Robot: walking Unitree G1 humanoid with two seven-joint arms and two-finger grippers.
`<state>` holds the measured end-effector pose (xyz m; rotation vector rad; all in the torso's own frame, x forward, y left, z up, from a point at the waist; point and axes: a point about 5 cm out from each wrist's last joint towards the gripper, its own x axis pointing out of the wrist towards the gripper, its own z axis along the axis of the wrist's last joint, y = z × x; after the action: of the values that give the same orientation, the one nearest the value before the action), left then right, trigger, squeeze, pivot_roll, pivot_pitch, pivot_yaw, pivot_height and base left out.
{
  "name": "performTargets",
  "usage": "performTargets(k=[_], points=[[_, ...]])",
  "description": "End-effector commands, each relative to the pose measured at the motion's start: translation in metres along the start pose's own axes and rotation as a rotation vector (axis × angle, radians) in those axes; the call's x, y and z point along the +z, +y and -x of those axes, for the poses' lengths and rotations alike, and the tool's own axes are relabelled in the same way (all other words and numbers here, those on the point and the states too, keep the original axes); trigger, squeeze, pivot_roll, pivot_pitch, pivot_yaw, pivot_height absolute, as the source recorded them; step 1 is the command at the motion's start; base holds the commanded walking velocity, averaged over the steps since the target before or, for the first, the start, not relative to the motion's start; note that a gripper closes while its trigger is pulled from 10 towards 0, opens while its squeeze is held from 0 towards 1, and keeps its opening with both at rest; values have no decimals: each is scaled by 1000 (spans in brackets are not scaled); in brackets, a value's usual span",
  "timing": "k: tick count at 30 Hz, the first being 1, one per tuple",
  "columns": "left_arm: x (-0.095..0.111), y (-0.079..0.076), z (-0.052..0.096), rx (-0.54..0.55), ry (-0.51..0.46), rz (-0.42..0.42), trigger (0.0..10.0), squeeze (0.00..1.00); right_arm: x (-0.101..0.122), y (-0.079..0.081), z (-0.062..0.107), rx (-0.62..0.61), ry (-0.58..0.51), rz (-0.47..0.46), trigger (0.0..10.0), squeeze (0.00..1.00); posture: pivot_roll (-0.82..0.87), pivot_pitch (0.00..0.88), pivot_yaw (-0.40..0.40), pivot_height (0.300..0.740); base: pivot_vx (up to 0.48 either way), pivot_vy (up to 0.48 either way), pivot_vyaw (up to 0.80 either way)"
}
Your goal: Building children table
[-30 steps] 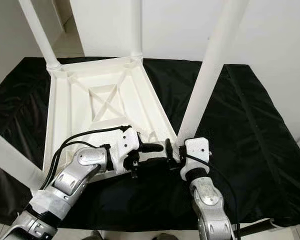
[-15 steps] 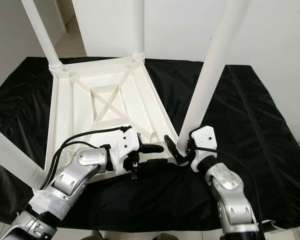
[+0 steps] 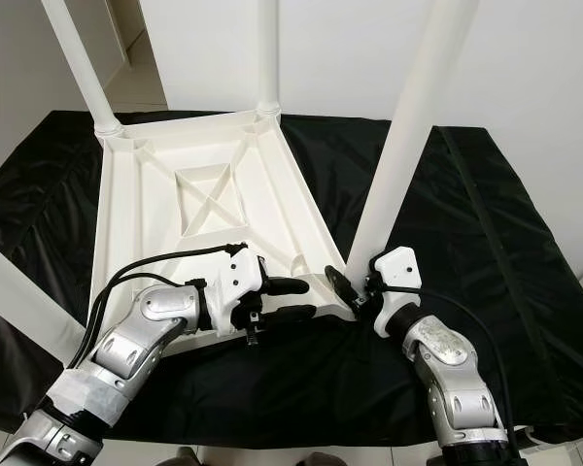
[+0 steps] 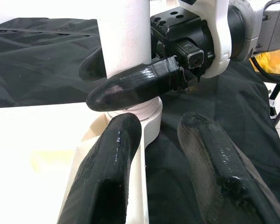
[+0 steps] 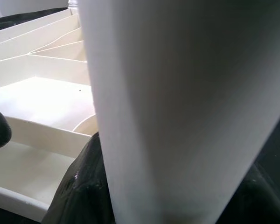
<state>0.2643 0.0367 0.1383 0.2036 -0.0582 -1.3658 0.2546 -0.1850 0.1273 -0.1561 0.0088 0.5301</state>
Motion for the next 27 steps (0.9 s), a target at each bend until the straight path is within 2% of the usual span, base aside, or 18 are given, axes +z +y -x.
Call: performTargets(k=[1,6,13,16,19,22,24,25,26,27], points=[[0,-2,0,-8,1,-10,10000,0,-4,4,0,-15,16,-12,10000,0,-67,0,0,740,0,0,0],[0,-2,-2,-12,-2,-9,10000,0,-5,7,-2,-76,12,-32,10000,0,-71,0,3,740,0,0,0],[0,-3,-2,-23,-3,-8,10000,0,-1,11,-7,-275,18,-57,10000,0,-72,0,8,740,0,0,0],[0,-3,-1,-25,-2,-8,10000,0,1,20,-10,-378,38,-85,10000,0,-74,0,12,740,0,0,0],[0,-3,-1,-26,-2,-8,10000,0,1,22,-11,-398,42,-86,10000,0,-75,0,13,740,0,0,0],[0,-4,-1,-30,0,-7,10000,0,-1,28,-14,-510,54,-126,10000,0,-77,0,14,740,0,0,0],[0,-4,-1,-30,0,-7,10000,0,-1,28,-14,-510,54,-126,10000,0,-77,0,14,740,0,0,0],[0,-4,-2,-32,0,-7,10000,0,-3,34,-17,-594,61,-155,10000,0,-79,0,14,740,0,0,0],[0,-4,-2,-32,0,-7,10000,0,-3,34,-17,-594,61,-155,10000,0,-79,0,14,740,0,0,0],[0,-5,-2,-32,-1,-6,10000,0,-3,44,-23,-653,58,-196,10000,0,-74,0,13,740,0,0,0]])
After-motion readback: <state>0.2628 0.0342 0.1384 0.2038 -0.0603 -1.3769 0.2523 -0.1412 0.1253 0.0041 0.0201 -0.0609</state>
